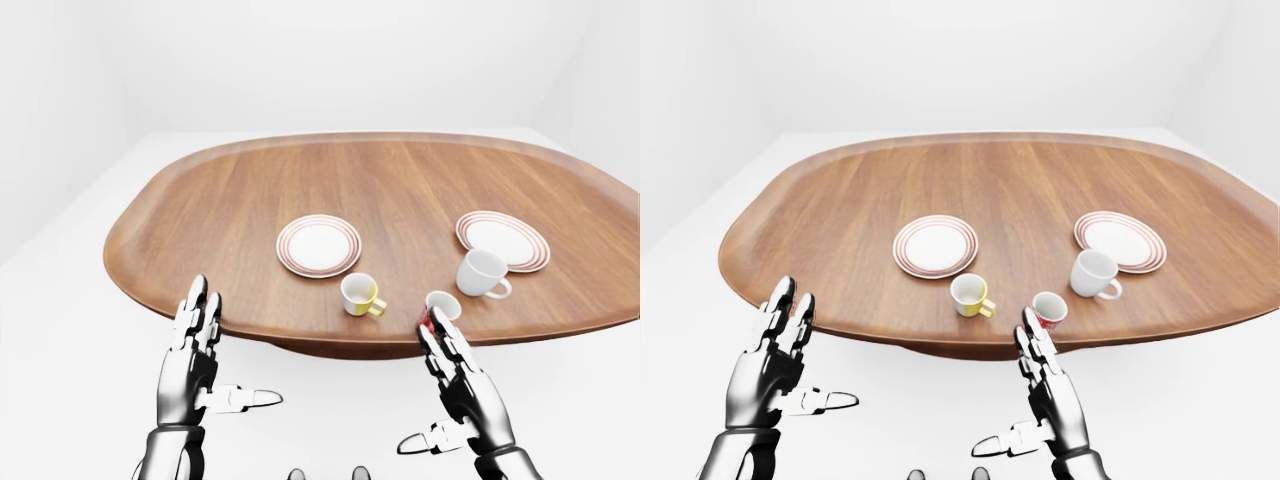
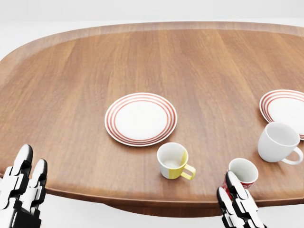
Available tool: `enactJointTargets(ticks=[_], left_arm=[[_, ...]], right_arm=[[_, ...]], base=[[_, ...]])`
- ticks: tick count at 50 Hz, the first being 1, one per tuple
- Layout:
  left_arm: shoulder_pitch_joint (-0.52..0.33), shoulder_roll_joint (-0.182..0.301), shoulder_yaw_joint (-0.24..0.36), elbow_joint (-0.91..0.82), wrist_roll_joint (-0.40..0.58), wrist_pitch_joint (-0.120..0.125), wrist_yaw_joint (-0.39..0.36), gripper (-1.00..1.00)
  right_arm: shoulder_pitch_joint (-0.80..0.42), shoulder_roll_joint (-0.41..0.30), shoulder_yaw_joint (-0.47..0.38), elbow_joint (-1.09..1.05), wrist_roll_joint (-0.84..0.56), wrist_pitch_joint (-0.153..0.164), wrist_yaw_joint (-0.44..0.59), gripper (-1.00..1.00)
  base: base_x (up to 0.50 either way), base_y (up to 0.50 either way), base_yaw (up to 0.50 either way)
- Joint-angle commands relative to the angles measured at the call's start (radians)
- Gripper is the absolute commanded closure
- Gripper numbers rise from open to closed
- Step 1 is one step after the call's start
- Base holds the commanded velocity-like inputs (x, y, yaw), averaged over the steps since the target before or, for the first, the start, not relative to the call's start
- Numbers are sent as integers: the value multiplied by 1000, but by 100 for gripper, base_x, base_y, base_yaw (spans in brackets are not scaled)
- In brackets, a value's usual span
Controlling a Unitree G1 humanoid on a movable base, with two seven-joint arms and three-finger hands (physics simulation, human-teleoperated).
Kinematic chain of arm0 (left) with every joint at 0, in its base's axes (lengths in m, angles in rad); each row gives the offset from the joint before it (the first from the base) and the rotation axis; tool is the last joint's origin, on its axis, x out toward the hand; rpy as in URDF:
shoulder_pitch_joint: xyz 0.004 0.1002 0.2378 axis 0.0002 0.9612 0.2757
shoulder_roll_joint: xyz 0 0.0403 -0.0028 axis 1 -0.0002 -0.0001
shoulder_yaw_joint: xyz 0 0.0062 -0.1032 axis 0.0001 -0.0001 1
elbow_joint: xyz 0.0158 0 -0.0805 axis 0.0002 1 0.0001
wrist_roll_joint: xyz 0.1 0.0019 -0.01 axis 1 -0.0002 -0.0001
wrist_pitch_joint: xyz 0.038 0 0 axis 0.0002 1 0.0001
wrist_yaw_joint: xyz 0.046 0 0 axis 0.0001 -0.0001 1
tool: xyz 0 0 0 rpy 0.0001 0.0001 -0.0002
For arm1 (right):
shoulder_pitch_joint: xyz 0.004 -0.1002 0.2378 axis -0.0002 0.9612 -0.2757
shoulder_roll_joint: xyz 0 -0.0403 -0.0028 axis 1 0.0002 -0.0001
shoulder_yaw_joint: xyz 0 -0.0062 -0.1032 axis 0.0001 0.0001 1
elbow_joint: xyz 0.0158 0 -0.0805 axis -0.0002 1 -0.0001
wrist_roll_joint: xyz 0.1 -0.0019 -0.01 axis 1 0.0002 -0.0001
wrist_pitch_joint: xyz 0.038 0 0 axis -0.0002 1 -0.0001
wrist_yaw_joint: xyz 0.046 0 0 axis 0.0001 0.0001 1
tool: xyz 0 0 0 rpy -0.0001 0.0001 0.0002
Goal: Put the red mug on the left plate.
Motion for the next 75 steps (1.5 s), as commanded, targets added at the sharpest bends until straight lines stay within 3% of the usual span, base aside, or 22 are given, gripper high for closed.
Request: enactJointTargets(ticks=[1,12,30,75], left_arm=[[-1,0,-1,0,1,0,-1,-100],[-1,1,-2,1,3,0,-2,-100],[3,1,-3,0,2,0,-4,-100],[9,2,-7,-3,-2,0,-7,-100]], right_arm=[[3,-3,3,3,5,0,2,-100],[9,-11,13,-9,44,0,28,-100],[8,9,-13,-3,52,0,51,-100],[10,-20,26,-4,39,0,36,-100]], base=[[19,50,0],[19,50,0],[0,0,0],[50,1,0]])
